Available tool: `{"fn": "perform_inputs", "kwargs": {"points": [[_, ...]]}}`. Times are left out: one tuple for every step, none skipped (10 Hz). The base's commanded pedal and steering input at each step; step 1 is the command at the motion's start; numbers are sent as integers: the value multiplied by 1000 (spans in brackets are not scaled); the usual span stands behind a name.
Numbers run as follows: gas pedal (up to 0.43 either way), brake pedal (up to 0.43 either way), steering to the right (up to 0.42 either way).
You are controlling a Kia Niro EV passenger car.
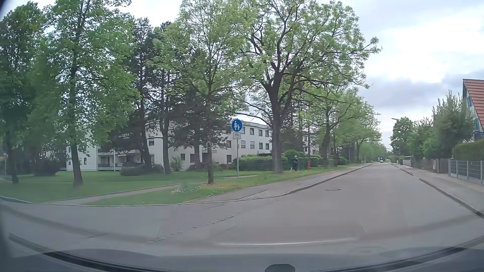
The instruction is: Follow the waypoints while adhering to traffic rules and regulations
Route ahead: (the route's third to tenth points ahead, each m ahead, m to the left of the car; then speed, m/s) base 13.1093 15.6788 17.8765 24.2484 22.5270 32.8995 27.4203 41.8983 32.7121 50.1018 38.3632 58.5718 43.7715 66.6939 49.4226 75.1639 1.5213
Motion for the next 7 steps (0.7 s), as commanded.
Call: {"fn": "perform_inputs", "kwargs": {"points": [[138,0,-713],[138,0,-711],[138,0,-711],[138,0,-711],[138,0,-712],[130,0,-716],[130,0,-721]]}}
